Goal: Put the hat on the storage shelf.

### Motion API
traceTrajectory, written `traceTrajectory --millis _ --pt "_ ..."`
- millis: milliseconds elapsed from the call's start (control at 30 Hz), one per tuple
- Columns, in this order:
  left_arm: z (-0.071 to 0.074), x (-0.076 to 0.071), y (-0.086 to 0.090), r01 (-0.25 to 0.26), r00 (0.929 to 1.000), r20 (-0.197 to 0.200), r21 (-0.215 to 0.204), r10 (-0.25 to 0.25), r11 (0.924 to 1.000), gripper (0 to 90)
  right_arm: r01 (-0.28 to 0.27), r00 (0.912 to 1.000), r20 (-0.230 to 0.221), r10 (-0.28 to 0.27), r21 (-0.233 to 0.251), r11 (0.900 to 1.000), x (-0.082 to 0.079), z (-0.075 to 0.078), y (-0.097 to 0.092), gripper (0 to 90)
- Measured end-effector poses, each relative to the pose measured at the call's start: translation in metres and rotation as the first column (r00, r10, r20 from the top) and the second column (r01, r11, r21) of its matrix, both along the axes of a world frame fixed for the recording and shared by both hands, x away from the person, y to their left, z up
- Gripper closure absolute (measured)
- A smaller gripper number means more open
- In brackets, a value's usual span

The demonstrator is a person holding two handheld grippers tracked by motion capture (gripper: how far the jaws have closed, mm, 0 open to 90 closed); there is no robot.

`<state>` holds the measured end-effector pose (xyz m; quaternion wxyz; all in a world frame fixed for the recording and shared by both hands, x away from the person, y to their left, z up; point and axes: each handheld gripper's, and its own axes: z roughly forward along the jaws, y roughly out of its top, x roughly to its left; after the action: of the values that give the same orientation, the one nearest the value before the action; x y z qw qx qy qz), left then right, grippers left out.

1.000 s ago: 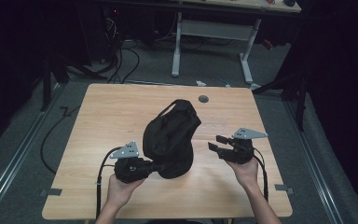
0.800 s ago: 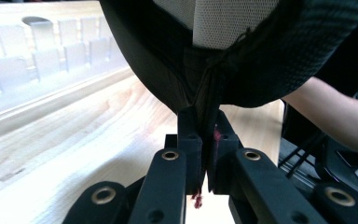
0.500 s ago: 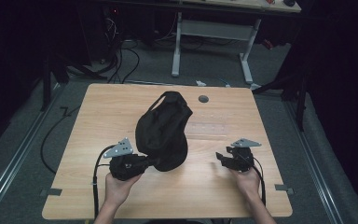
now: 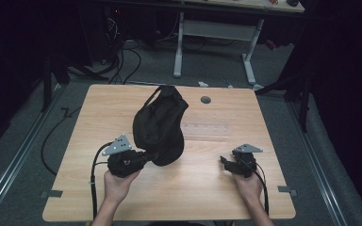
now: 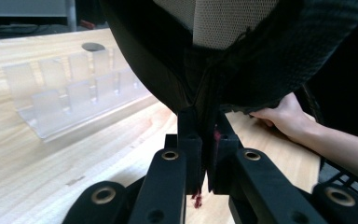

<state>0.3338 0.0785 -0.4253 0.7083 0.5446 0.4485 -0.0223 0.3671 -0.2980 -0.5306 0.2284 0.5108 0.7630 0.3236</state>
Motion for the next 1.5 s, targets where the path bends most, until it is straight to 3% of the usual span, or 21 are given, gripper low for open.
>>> traceTrajectory --millis 267,633,1000,1067,1167,1267,1500 --pt "0.007 0.015 0.003 -0.059 0.9976 0.039 0.025 0.058 0.9979 86.0 -0.010 0.9999 -0.002 0.010 -0.001 0.9999 0.000 0.000 0.000 37.1" --pt "0.014 0.037 0.007 -0.140 0.9871 0.086 0.045 0.135 0.9892 86.0 -0.015 0.9999 -0.002 0.015 -0.004 0.9999 0.000 0.000 0.000 36.2" --pt "0.019 0.065 0.004 -0.236 0.9678 0.104 0.062 0.229 0.9697 85.9 -0.017 0.9999 -0.004 0.017 -0.002 0.9999 0.000 0.000 0.000 35.5" --pt "0.016 0.071 0.000 -0.247 0.9652 0.109 0.082 0.238 0.9655 86.0 -0.017 0.9998 -0.003 0.017 -0.002 0.9999 0.000 0.000 0.000 35.5" --pt "0.011 0.078 -0.006 -0.248 0.9658 0.103 0.099 0.238 0.9636 86.0 -0.017 0.9998 -0.004 0.017 -0.003 0.9998 0.000 0.000 0.000 35.5" --pt "0.005 0.085 -0.013 -0.262 0.9624 0.110 0.141 0.248 0.9546 86.0 -0.017 0.9999 -0.003 0.017 -0.004 0.9998 0.000 0.000 0.000 35.5" --pt "-0.003 0.094 -0.022 -0.280 0.9579 0.113 0.168 0.264 0.9451 86.0 -0.017 0.9998 -0.004 0.017 -0.004 0.9998 0.000 0.000 0.000 35.5"
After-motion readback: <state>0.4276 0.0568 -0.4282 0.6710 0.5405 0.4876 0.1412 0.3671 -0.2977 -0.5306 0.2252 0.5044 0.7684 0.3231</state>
